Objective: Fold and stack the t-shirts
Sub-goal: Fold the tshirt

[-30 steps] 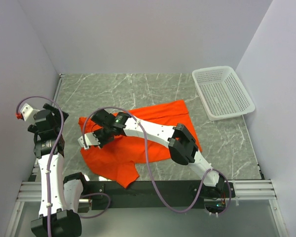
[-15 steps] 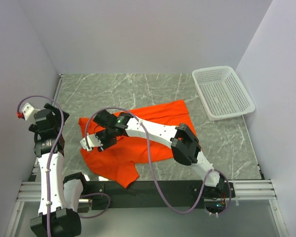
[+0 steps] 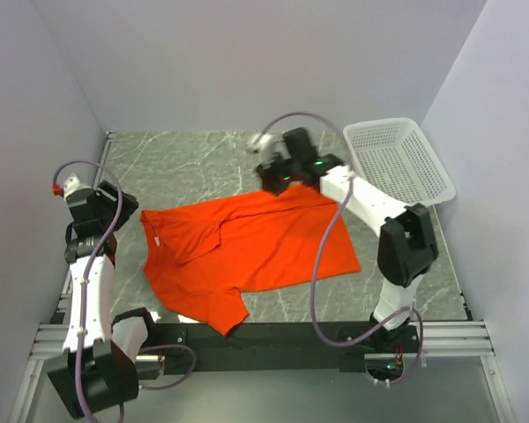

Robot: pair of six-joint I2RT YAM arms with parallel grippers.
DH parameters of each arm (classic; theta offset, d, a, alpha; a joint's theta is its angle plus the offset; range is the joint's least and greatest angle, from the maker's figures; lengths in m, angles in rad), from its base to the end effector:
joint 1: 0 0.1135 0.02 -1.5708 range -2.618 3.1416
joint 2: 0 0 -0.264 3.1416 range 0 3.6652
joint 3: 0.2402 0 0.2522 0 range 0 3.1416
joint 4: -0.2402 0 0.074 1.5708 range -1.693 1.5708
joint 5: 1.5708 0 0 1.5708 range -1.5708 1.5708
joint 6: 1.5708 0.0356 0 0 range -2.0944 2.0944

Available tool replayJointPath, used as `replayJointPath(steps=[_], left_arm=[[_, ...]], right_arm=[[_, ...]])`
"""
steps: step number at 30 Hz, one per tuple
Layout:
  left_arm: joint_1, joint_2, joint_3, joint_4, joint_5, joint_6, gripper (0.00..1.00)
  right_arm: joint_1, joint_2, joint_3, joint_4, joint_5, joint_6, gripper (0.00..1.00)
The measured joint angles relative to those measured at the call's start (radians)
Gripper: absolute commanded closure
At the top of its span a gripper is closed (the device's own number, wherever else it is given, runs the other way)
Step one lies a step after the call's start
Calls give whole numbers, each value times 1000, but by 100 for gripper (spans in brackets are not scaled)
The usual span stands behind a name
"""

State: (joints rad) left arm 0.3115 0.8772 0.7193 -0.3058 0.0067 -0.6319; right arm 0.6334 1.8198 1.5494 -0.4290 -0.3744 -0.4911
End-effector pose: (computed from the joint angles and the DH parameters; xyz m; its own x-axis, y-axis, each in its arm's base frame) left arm 0.1910 0.0613 0.2882 -0.1659 -0.6739 -0.7199 -0.4942 0.6886 -0.5307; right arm 0.3301 0.2586 0.2928 -0.0914 -0.6117 -0.7858 -0.9294 0.3358 -0.1533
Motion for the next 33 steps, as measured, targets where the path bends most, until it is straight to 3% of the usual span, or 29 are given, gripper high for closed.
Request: replayJointPath(steps=[4,9,14,33], left_arm=[[17,147,-6,61,142,-6,42],[60,366,-7,109,261,-20,47],[80,470,4,121,285,-24,54],[80,767,206,145,290,-34,59]], right_arm=[[-220,-26,-93,58,-2,185,55],[-367,-23,-174,70,-6,306,55],[-401,4,-159,72,-8,341,55],[-423,112,-90,62,48,369,55]])
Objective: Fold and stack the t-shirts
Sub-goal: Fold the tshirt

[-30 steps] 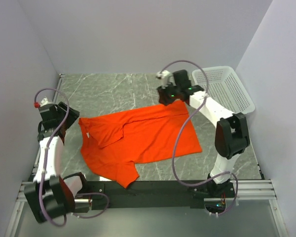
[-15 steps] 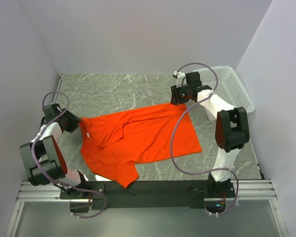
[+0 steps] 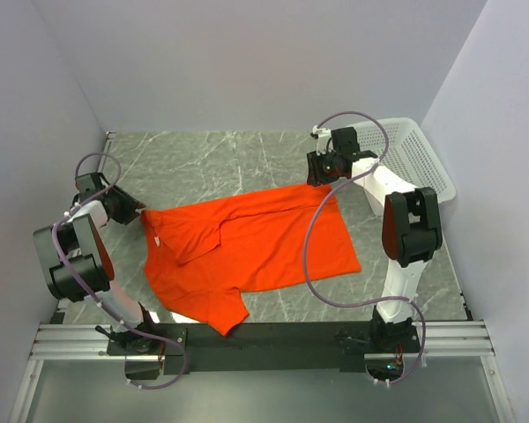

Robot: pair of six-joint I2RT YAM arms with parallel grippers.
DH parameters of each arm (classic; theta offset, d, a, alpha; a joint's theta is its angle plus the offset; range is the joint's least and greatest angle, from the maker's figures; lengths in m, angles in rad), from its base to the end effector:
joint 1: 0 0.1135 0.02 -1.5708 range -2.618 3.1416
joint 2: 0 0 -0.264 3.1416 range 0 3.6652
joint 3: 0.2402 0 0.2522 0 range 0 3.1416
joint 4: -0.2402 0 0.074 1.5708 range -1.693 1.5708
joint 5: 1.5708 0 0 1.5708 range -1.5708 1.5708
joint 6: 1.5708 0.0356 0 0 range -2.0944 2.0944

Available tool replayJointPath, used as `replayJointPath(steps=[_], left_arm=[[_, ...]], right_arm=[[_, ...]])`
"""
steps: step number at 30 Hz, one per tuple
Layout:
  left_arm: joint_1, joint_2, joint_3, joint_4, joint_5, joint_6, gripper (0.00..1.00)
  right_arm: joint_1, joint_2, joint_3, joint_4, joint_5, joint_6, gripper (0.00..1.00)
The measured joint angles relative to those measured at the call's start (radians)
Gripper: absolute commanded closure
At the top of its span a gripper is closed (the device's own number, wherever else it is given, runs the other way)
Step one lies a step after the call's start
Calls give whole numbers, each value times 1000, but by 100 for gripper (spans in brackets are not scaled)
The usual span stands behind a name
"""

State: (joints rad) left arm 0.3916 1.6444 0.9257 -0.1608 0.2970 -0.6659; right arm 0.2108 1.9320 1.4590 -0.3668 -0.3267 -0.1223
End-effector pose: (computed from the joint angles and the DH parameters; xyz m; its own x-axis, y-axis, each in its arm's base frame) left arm 0.3110 0.1171 0.1774 -0.4411 -0.8212 -0.3621 -0.5913 0.5694 -0.5712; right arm 0.4187 0.1013 0.2221 -0.6729 -0.2621 -0.6918 -0.4934 0.8557 0.1557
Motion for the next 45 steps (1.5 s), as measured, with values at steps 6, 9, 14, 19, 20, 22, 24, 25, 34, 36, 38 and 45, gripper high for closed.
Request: replayJointPath(steps=[6,9,14,19,20,22,24,25,34,36,38,45], left_arm=[[0,52,4,-2,18,0,59],[0,54,4,0,28,0,59],[0,55,4,2,47,-3,70],[0,55,4,8,62,-8,87],[0,55,4,9,64,-10,90],[0,55,4,9,65,-9,99],[0,55,4,8,60,-9,99],[0,55,4,7,52,-10,99],[0,-31,-23,-23,-98,-53,99],[0,-59,-35,-24,-128,-63,99],[0,-68,-39,-23,-141,-72,99],[0,-43,-39,-23,-144,-80,99]], right_arm=[[-9,3,14,-2,9,3,55],[-18,4,18,-1,17,8,55],[-28,33,42,-4,32,21,55],[-29,64,46,-13,47,25,55],[-29,68,47,-15,50,25,55],[-29,71,47,-21,53,25,55],[-30,71,51,-25,56,26,55],[-31,71,56,-28,59,26,55],[-42,74,103,-31,87,45,54],[-45,85,117,-33,99,51,53],[-47,102,133,-37,105,55,52],[-52,183,203,-82,109,55,46]])
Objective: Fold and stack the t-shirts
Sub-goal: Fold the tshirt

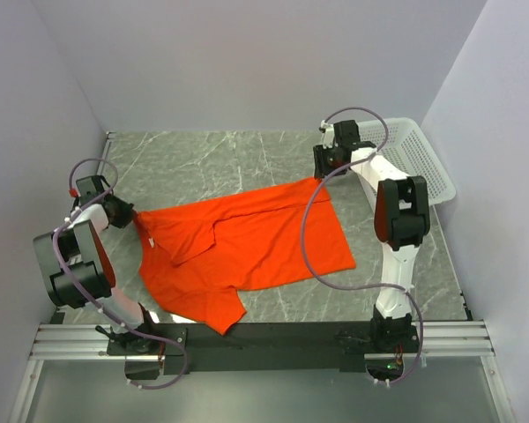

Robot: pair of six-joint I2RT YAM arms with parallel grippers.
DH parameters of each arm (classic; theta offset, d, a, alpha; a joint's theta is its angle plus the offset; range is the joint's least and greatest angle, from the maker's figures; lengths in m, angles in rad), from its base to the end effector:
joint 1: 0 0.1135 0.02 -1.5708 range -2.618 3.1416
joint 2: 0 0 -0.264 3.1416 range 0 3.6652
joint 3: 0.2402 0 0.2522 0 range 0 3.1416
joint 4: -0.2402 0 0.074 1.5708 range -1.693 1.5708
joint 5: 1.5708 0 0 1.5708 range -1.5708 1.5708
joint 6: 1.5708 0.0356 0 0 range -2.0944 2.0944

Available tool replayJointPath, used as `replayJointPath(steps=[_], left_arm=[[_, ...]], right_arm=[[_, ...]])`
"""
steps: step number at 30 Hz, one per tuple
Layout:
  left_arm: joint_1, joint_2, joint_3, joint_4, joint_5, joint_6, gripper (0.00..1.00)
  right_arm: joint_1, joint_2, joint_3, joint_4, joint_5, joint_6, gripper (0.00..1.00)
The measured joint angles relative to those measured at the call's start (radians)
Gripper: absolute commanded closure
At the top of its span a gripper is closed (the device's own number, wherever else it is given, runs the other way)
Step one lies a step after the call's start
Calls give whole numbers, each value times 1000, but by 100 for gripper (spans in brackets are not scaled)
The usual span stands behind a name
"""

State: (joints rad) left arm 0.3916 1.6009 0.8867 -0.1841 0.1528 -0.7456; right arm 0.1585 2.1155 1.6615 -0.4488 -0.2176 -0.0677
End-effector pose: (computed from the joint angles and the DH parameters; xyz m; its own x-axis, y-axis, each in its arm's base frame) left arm 0.2982 0.1173 0.1769 -0.3348 -0.8636 -0.3769 -0.7033 0.4952 -0.5101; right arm 0.4635 0.0819 0.2004 -0.7541 -0.1874 -0.6295 -0.3379 0.9325 0.1272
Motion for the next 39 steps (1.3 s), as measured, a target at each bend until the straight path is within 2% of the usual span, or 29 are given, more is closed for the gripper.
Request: replayJointPath(steps=[9,13,16,17,20,22,32,39], left_arm=[[0,31,4,0,2,0,99],[0,38,9,0,7,0,99],[0,43,14,0,9,0,99],[0,46,15,0,10,0,99],[0,50,20,0,15,1,99],[0,56,31,-3,19,2,99],[0,168,185,-20,41,2,99],[-4,282,328,-24,56,0,99]], right_arm=[[0,107,123,-85,-8,-5,47],[0,122,144,-126,-8,-8,53],[0,147,182,-150,-15,-12,67],[0,159,195,-156,-20,-11,77],[0,193,230,-174,-38,-11,94],[0,199,232,-180,-42,-12,100],[-26,197,239,-135,-31,8,100],[-38,197,329,-113,2,48,100]])
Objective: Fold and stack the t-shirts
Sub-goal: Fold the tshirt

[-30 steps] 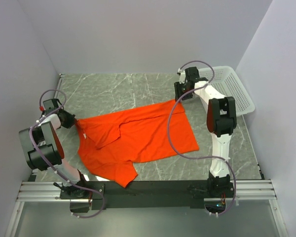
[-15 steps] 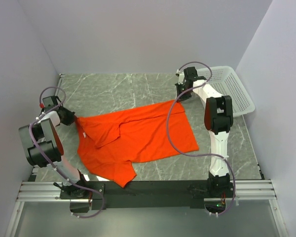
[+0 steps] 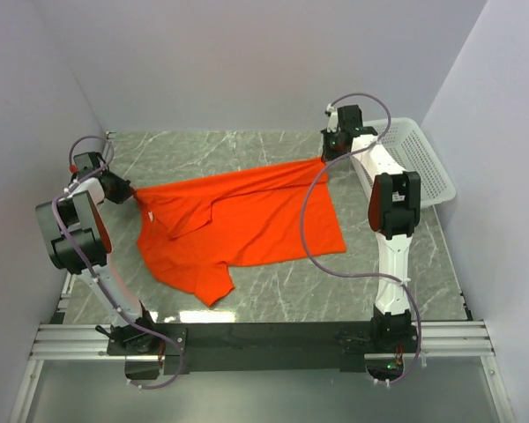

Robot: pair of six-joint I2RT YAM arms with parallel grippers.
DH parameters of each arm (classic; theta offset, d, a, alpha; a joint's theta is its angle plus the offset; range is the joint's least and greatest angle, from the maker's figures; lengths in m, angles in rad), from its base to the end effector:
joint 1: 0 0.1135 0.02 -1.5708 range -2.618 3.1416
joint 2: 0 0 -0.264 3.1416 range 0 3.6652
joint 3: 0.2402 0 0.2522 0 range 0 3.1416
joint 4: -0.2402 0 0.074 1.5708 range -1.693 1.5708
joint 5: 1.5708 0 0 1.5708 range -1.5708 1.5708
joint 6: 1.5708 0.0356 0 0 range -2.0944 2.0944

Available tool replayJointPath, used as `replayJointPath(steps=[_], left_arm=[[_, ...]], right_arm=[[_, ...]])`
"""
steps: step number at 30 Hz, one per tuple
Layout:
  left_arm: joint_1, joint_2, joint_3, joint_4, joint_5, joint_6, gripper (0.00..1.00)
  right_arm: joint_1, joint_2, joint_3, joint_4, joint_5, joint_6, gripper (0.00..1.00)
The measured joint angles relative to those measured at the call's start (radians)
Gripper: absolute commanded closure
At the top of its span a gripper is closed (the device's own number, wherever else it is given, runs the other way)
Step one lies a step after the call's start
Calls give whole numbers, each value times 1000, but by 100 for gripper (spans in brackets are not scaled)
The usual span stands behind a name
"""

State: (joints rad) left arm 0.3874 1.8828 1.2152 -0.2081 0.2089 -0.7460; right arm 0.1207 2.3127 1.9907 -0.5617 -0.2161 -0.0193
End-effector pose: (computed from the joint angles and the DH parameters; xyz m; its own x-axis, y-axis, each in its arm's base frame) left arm 0.3734 0.1444 0.1766 -0.3549 -0.8619 -0.3623 -0.6637 0.5051 -0.5517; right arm 0.5140 0.0700 0.2034 -0.7624 -0.1115 -0.6374 -0.2674 0.9513 0.1535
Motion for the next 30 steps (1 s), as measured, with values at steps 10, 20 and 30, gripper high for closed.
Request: replayJointPath(steps=[10,20,30], left_arm=[[-5,129,157,-19,18,7,73],[2,18,158,-58,-54,47,39],[-59,-551,-166,10,9,106,38]], right_arm=[[1,26,167,12,31,12,61],[5,-32,74,23,3,-63,44],[204,-506,-472,-58,-385,-595,46]])
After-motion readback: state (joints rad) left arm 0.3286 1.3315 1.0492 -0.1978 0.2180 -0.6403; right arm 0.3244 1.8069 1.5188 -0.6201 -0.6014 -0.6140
